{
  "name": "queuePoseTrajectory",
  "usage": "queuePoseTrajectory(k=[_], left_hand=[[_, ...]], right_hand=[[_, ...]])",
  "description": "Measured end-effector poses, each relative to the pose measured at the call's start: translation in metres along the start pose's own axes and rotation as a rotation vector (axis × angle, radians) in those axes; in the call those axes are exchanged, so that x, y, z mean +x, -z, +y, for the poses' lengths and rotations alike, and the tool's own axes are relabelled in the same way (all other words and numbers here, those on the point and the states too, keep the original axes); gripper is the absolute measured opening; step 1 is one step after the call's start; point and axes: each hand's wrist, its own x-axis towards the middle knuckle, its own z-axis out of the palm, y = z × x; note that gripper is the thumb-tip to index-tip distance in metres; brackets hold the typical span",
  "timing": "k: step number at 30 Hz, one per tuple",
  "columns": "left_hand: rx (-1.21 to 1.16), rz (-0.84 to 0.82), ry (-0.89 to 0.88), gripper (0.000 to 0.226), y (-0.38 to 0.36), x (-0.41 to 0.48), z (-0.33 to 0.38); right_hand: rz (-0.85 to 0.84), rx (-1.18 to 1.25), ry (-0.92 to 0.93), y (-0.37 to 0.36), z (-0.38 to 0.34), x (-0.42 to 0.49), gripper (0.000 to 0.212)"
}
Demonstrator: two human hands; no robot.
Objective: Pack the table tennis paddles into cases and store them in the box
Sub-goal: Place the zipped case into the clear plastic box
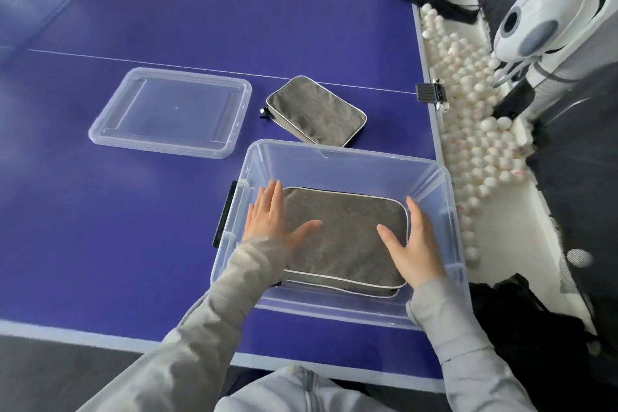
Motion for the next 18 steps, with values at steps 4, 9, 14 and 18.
queuePoseTrajectory(k=[4, 9, 14, 18], left_hand=[[0.199, 0.107, -0.044, 0.101, 0.021, -0.019, -0.006], [0.175, 0.170, 0.116, 0.094, 0.046, -0.051, -0.041], [0.112, 0.259, 0.265, 0.090, 0.063, -0.087, -0.092], [0.097, 0.330, 0.392, 0.085, 0.070, -0.118, -0.144]], right_hand=[[-0.081, -0.046, 0.129, -0.016, -0.027, 0.004, 0.072], [-0.258, -0.049, 0.253, -0.049, -0.069, 0.001, 0.073], [-0.420, -0.080, 0.395, -0.091, -0.114, -0.019, 0.072], [-0.517, -0.169, 0.520, -0.140, -0.150, -0.049, 0.070]])
